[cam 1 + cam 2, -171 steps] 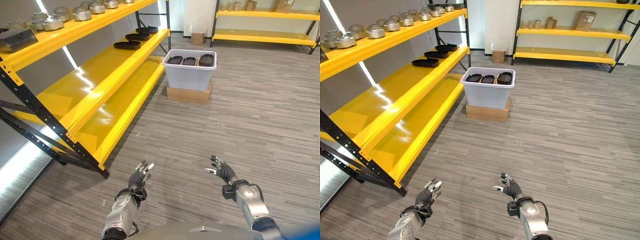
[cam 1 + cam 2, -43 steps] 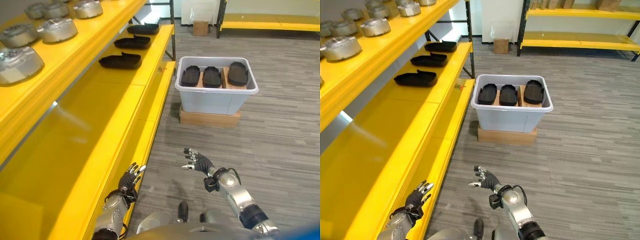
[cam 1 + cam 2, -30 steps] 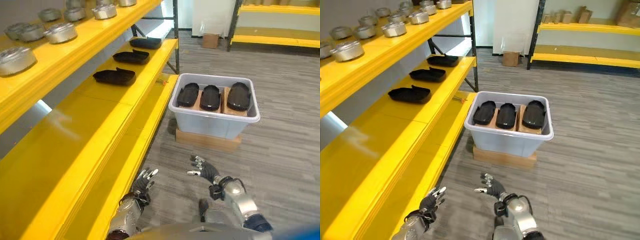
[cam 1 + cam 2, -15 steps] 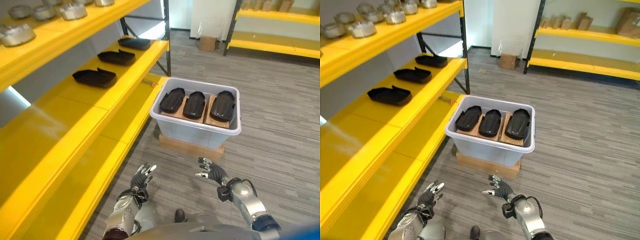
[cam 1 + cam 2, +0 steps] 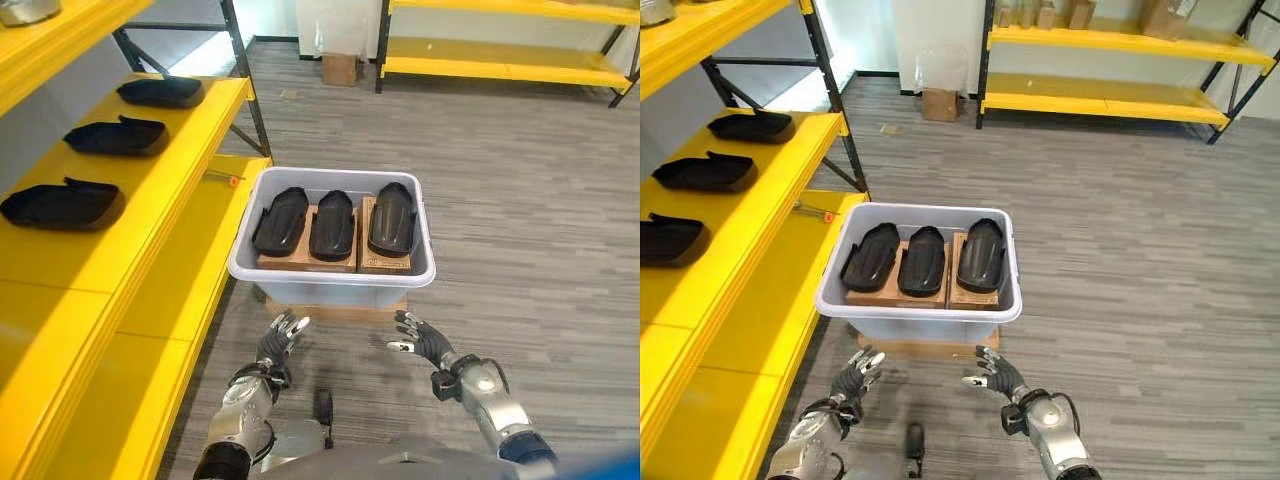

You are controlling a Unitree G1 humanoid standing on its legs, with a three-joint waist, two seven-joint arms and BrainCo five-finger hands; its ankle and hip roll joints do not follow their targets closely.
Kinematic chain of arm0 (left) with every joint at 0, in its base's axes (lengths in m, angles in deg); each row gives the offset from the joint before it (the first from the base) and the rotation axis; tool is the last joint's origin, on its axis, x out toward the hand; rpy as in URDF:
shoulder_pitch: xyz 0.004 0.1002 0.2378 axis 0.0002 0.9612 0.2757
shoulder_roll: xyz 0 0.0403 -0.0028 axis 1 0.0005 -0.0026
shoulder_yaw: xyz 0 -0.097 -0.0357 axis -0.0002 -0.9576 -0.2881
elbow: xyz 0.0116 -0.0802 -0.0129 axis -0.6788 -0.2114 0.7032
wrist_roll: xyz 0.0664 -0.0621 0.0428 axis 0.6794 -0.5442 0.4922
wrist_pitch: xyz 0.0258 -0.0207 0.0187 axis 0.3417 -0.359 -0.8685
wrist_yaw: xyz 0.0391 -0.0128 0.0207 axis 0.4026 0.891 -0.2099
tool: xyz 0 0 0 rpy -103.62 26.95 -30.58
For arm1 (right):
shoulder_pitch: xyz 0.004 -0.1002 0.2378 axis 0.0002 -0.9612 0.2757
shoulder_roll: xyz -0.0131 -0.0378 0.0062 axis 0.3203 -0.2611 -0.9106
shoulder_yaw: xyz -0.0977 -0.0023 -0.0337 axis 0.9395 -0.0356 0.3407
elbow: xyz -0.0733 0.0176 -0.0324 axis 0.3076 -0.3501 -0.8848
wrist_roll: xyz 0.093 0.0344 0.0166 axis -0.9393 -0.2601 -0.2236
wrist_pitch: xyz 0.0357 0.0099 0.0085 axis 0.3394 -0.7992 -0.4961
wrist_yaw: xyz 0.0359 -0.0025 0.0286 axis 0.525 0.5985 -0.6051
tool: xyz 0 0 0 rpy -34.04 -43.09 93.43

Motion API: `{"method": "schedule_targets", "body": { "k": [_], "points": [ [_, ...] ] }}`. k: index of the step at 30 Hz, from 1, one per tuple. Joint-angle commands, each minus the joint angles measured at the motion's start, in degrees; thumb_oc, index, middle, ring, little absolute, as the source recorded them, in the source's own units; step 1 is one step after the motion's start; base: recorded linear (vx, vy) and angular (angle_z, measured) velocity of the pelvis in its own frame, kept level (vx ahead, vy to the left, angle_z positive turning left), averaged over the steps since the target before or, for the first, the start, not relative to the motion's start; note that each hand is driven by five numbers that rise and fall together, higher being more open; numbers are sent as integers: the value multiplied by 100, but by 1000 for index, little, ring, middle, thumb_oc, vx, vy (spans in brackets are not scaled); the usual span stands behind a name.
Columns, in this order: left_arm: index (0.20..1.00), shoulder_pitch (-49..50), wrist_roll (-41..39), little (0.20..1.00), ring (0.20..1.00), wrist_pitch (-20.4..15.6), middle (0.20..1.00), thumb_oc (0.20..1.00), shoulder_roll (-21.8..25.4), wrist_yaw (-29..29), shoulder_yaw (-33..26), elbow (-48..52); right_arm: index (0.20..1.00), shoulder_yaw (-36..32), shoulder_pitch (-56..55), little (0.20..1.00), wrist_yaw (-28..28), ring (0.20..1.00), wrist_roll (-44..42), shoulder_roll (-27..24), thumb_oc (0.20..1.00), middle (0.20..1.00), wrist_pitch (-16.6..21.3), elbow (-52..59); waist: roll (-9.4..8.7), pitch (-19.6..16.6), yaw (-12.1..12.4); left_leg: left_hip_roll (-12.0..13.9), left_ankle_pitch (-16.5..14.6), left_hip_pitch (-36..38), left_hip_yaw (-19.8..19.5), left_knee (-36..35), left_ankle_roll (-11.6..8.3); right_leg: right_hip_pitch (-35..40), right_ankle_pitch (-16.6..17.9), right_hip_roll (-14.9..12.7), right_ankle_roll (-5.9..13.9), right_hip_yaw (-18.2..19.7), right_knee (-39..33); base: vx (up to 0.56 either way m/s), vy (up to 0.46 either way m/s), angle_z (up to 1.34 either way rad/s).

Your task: Move parts from the plastic box to the shelf.

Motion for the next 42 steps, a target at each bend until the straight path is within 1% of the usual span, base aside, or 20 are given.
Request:
{"method": "schedule_targets", "body": {
  "k": [1, 11, 15, 16, 19, 20, 22, 23, 24, 25, 26, 27, 28, 29, 32, 34, 39, 40, 41, 42],
  "points": [
    [1000, 341, -123, 1000, 1000, -236, 1000, 1000, 257, -6, -25, 270, 1000, 18, -29, 1000, -102, 1000, -183, 231, 1000, 1000, 181, 192, -209, -246, 235, 398, -740, -290, 5, 711, -673, 240, 1234, -63, -228, 85, -634, 92, 109, 13],
    [1000, 289, -126, 1000, 1000, -195, 1000, 1000, 268, -8, -17, 214, 1000, 114, 122, 1000, -110, 1000, -176, 279, 1000, 1000, 178, 168, -225, -330, 278, 267, -1007, -289, 31, 916, -595, 317, 1330, -274, -104, 86, -816, 61, 65, -5],
    [1000, 270, -67, 1000, 1000, -175, 1000, 1000, 315, -44, 33, 246, 1000, 181, 193, 1000, -117, 1000, -184, 337, 1000, 1000, 185, 151, -142, -247, 278, 184, -1070, -281, -51, 997, -512, 88, 1229, -241, -70, 83, -44, 59, 151, 5],
    [1000, 261, 36, 1000, 1000, -166, 1000, 1000, 385, -75, 107, 268, 1000, 232, 198, 1000, -127, 1000, -193, 359, 1000, 1000, 189, 162, -63, -169, 232, 128, -1044, -192, -136, 932, -434, -208, 1394, -217, -59, 69, 617, 68, 249, 15],
    [1000, 281, 171, 1000, 1000, -151, 1000, 1000, 336, -108, 108, 228, 1000, 322, 141, 1000, -135, 1000, -229, 409, 1000, 1000, 204, 176, 104, -43, 113, 73, -959, 99, -225, 802, -329, -832, 1902, -84, -141, -5, 1963, 69, 260, 24],
    [1000, 280, 172, 1000, 1000, -151, 1000, 1000, 333, -108, 106, 228, 1000, 324, 141, 1000, -134, 1000, -230, 406, 1000, 1000, 204, 176, 97, -44, 115, 66, -958, 95, -220, 800, -331, -855, 1886, -90, -142, 2, 1998, 37, 148, 7],
    [1000, 316, 220, 1000, 1000, -148, 1000, 1000, 292, -121, 160, 236, 1000, 380, 105, 1000, -139, 1000, -255, 429, 1000, 1000, 203, 167, 207, 4, 64, 70, -1013, 360, -252, 731, -281, -1214, 1663, -104, -254, -357, 2357, 110, 142, 9],
    [1000, 316, 221, 1000, 1000, -150, 1000, 1000, 290, -121, 160, 235, 1000, 380, 105, 1000, -139, 1000, -255, 427, 1000, 1000, 203, 167, 204, 9, 48, 63, -1014, 369, -267, 727, -283, -1207, 1645, -114, -257, -372, 2371, 212, 102, 18],
    [1000, 315, 250, 1000, 1000, -150, 1000, 1000, 204, -121, 186, 153, 1000, 392, 90, 1000, -126, 1000, -261, 398, 1000, 1000, 210, 112, 242, 6, -83, 27, -1055, 573, -356, 627, -292, -1575, 1428, 148, -265, -462, 1975, 252, 16, 13],
    [1000, 293, 264, 1000, 1000, -137, 1000, 1000, 178, -112, 200, 133, 1000, 393, 77, 1000, -127, 1000, -279, 354, 1000, 1000, 202, 127, 158, 22, -164, -80, -1143, 720, -383, 547, -300, -1763, 1535, 249, -230, -602, 1313, 332, 14, -10],
    [1000, 307, 287, 1000, 1000, -137, 1000, 1000, 130, -107, 186, 140, 1000, 407, 59, 1000, -127, 1000, -279, 320, 1000, 1000, 199, 137, 162, 13, -219, -94, -1217, 839, -395, 467, -316, -1775, 1654, 216, -201, -858, 772, 352, -51, -4],
    [1000, 352, 293, 1000, 1000, -153, 1000, 1000, 20, -77, 128, 126, 1000, 414, 15, 1000, -127, 1000, -263, 308, 1000, 1000, 197, 134, 126, -54, -240, -121, -1281, 1003, -320, 382, -381, -1794, 1808, 104, -126, -1284, 74, 306, -59, 24],
    [1000, 366, 272, 1000, 1000, -167, 1000, 1000, -12, -30, 108, 117, 1000, 444, -7, 1000, -128, 1000, -228, 300, 1000, 1000, 194, 150, 121, -79, -270, -93, -1284, 1107, -313, 353, -418, -1719, 1890, 143, -107, -1413, -182, 316, -108, 52],
    [1000, 355, 260, 1000, 1000, -159, 1000, 1000, 18, -19, 124, 85, 1000, 405, -41, 1000, -148, 1000, -189, 340, 1000, 1000, 185, 166, 64, -119, -271, -78, -1298, 1189, -346, 386, -466, -1475, 1877, 193, -148, -1235, -361, 226, -117, 66],
    [1000, 302, 285, 1000, 1000, -184, 1000, 1000, 12, -6, 203, 54, 1000, 387, -49, 1000, -134, 1000, -202, 319, 1000, 1000, 197, 164, -33, -216, -274, -58, -1303, 1162, -383, 473, -527, -1207, 1968, 385, -224, -908, -393, 160, -125, 16],
    [1000, 286, 251, 1000, 1000, -203, 1000, 1000, 21, -3, 234, 62, 1000, 378, 11, 1000, -137, 1000, -204, 254, 1000, 1000, 203, 193, -19, -241, -228, -4, -1324, 1178, -373, 501, -573, -1106, 1926, 356, -247, -1067, -440, 136, -143, 11],
    [1000, 285, 242, 1000, 1000, -216, 1000, 1000, -3, 25, 265, 82, 1000, 328, 31, 1000, -100, 1000, -210, 214, 1000, 1000, 212, 206, 14, -299, -248, 170, -1281, 1175, -364, 640, -731, -979, 1708, 491, -334, -1057, -383, 107, -131, 0],
    [1000, 277, 237, 1000, 1000, -225, 1000, 1000, -13, 33, 260, 79, 1000, 316, 42, 1000, -102, 1000, -206, 196, 1000, 1000, 221, 219, 10, -293, -261, 186, -1268, 1084, -301, 984, -816, -920, 1647, 493, -363, -1040, -385, 75, -114, 14],
    [1000, 270, 219, 1000, 1000, -230, 1000, 1000, -15, 45, 279, 86, 1000, 303, 56, 1000, -102, 1000, -196, 175, 1000, 1000, 226, 225, -28, -251, -259, 205, -1200, 861, -238, 1650, -921, -806, 1610, 476, -407, -1018, -403, 110, -232, 19],
    [1000, 260, 153, 1000, 1000, -216, 1000, 1000, 6, 61, 318, 75, 1000, 274, 106, 1000, -88, 1000, -189, 142, 1000, 1000, 214, 203, -122, -90, -219, 199, -934, 256, -205, 3075, -1077, -591, 1545, 414, -492, -975, -392, 78, -236, 17]
  ]
}}
